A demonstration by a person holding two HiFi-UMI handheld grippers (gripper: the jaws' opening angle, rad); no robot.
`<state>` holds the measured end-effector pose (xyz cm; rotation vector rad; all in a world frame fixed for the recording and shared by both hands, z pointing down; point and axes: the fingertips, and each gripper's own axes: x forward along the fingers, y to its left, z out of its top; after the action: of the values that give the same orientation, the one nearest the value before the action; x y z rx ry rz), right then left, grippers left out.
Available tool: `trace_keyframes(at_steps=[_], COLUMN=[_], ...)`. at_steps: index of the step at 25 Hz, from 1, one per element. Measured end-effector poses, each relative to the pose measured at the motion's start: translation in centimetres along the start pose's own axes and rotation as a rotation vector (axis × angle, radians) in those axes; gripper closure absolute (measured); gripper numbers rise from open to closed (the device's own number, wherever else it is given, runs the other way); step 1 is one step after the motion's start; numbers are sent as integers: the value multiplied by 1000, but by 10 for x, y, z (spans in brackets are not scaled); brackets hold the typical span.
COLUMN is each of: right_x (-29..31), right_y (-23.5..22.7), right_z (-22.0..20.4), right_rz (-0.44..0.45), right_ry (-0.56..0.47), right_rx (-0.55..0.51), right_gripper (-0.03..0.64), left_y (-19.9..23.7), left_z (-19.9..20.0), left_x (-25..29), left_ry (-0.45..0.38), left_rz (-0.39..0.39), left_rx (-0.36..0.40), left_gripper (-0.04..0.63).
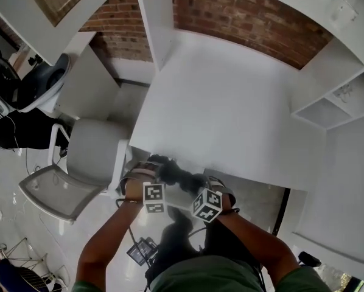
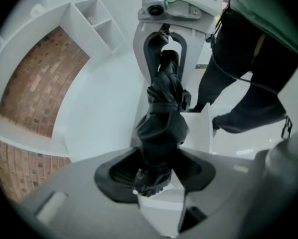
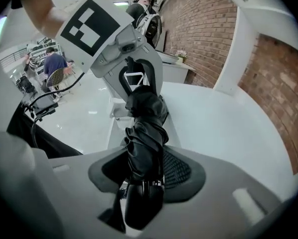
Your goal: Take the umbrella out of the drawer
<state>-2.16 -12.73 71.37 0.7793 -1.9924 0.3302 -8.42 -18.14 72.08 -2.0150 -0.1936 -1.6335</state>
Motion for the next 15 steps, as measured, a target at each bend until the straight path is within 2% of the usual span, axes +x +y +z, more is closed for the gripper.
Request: trace_keyframes(at_steps=[4, 9, 15], right_x=[-30, -64, -89], right_y=[-1, -21, -69], right_z=[0, 3, 1], right_rz=[5, -43, -110], right_ry=[-6, -32, -60], right_rx=[-27, -52, -66], right_gripper=[436, 437, 436], left_y=[1, 25, 75], left_z=[17, 40, 64], left_x=[-22, -50, -64], left_ry=[-12, -41, -80], left_rz=[-14, 48, 133], left_rx=[6, -4, -73], left_gripper=[410, 419, 440])
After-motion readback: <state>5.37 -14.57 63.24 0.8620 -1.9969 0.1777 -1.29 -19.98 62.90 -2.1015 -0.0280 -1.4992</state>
